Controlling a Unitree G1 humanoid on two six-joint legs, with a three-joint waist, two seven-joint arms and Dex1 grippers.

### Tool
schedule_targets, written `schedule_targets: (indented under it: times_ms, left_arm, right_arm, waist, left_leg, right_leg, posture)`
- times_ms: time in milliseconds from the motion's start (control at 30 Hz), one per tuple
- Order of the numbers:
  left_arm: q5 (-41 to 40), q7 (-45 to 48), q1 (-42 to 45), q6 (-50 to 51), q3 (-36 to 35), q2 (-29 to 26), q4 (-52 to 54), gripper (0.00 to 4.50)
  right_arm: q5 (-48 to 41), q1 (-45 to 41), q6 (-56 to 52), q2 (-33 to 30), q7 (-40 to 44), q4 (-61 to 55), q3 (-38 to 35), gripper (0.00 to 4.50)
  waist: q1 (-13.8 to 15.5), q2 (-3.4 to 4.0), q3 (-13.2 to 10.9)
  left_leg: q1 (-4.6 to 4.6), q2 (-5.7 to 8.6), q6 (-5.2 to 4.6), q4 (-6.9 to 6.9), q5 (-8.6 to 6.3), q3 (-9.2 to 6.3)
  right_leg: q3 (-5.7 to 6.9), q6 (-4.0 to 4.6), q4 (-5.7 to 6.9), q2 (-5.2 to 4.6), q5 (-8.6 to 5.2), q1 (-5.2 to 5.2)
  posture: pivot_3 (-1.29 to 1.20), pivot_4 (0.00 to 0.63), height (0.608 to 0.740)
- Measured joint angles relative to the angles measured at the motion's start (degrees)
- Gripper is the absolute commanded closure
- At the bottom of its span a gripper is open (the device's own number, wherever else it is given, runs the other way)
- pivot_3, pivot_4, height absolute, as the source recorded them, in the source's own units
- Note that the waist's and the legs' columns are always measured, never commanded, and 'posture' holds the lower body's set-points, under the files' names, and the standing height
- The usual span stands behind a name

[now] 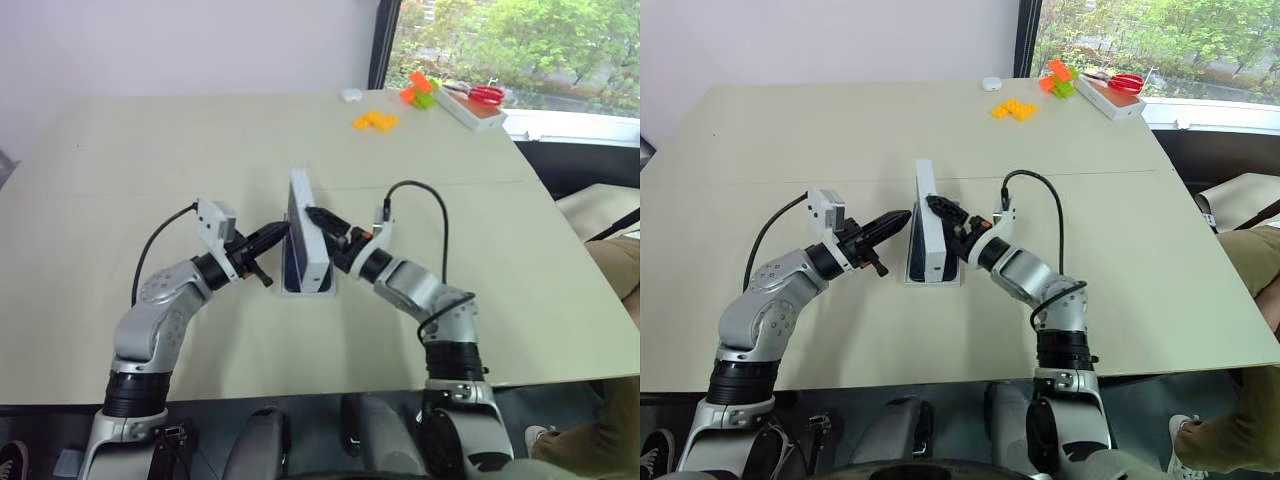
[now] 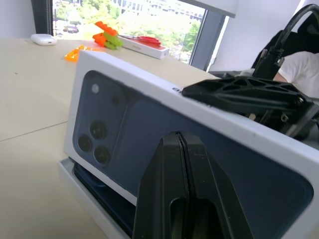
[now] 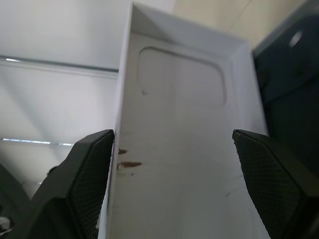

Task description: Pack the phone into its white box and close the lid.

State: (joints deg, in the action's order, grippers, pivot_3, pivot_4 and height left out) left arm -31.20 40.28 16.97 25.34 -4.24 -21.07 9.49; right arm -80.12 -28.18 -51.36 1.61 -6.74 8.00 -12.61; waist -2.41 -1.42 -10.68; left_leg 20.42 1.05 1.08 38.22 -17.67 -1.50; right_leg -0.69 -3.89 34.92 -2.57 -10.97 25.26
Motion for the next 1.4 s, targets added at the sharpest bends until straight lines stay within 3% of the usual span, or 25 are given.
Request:
schedule_targets:
  times_ms: [533,667,700,800,967,1033,1300,1400]
  left_arm:
    - [-0.27,0.19,0.2,0.0,-1.4,-0.86,-0.6,4.5]
    - [-0.51,-1.36,2.58,-0.03,-3.8,-1.13,-4.0,4.5]
    - [-0.4,-2.04,3.56,-0.17,-4.69,-1.49,-5.05,4.5]
    - [0.66,-3.97,6.81,-1.34,-6.47,-1.65,-8.19,3.6]
    - [3.29,-4.82,12.37,-4.25,-7.13,-2.18,-16.11,1.14]
    - [5.86,-5.66,14.93,-6.6,-6.85,-2.99,-21.02,0.11]
    - [15.03,-8.41,21.92,-14.81,-4.25,-3.62,-37.88,0.04]
    - [14.26,-7.34,22.41,-14.1,-4.4,-2.69,-38.78,0.94]
  right_arm:
    - [12.62,0.62,-0.57,-4.87,8.23,2.93,-0.03,0.54]
    - [16.03,-1.6,3.65,-5.04,10.94,2.86,-1.04,0.54]
    - [17.04,-2.5,5.28,-5.31,12.35,2.15,-1.36,0.77]
    - [22.42,-4.41,9.4,-8.26,16.67,-0.22,0.01,1.92]
    - [36.9,-4.01,16.2,-13.03,22.99,-2.73,9.54,4.48]
    - [42.97,-3.51,18.97,-14.52,25.42,-3.55,14.16,4.5]
    - [55.74,-1.3,24.94,-15.4,29.68,-3.77,21.05,4.5]
    - [56.48,-1.3,25.03,-14.66,29.77,-3.77,20.35,4.5]
  waist:
    - [-0.05,0.07,-0.09]
    - [-0.02,0.07,-0.19]
    - [-0.02,0.06,-0.2]
    - [0.05,0.06,-0.2]
    - [-0.13,0.07,-0.2]
    - [-0.07,0.06,-0.2]
    - [0.41,0.02,-0.22]
    - [0.45,0.02,-0.22]
  left_leg:
    - [0.09,-0.08,0.0,-0.02,0.0,0.08]
    - [0.12,-0.07,0.0,-0.01,0.0,0.07]
    - [0.11,-0.08,0.0,-0.01,0.0,0.06]
    - [0.16,-0.05,-0.01,-0.02,-0.01,0.03]
    - [0.22,0.05,-0.14,-0.03,-0.09,0.09]
    - [0.22,0.05,-0.15,-0.04,-0.1,0.08]
    - [0.35,0.16,-0.14,-0.04,-0.1,0.0]
    - [0.58,0.15,-0.14,-0.04,-0.11,-0.06]
  right_leg:
    - [-0.02,-0.01,-0.03,0.1,0.0,0.12]
    - [0.0,-0.02,-0.03,0.1,0.0,0.13]
    - [0.01,-0.03,-0.03,0.11,0.0,0.13]
    - [0.05,-0.02,-0.06,0.1,0.0,0.14]
    - [0.0,0.06,-0.1,-0.02,0.05,0.2]
    - [0.01,0.06,-0.11,-0.03,0.05,0.2]
    - [0.09,0.06,-0.18,-0.21,0.07,0.23]
    - [0.15,0.08,-0.23,-0.24,0.08,0.39]
  posture:
    - [0.0,0.15,0.74]
    - [0.0,0.15,0.74]
    - [0.0,0.15,0.74]
    - [0.0,0.15,0.74]
    - [0.0,0.15,0.74]
    - [0.0,0.15,0.74]
    - [0.0,0.15,0.74]
    - [0.0,0.15,0.74]
